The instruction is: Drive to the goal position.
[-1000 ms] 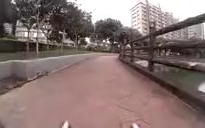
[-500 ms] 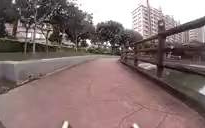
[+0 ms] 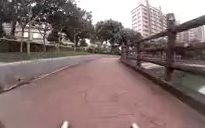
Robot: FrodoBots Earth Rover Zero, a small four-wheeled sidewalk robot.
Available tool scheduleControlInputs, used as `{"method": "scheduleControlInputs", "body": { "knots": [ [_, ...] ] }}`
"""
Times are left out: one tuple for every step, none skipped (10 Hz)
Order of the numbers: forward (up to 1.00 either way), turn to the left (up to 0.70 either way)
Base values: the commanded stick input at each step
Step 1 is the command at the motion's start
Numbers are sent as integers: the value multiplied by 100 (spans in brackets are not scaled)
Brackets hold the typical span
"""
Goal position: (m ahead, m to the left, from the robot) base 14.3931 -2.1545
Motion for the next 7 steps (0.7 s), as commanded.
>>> {"method": "scheduleControlInputs", "body": {
  "knots": [
    [70, -22],
    [70, -8],
    [70, 0],
    [70, 0],
    [70, 0],
    [70, 0],
    [70, 0]
  ]
}}
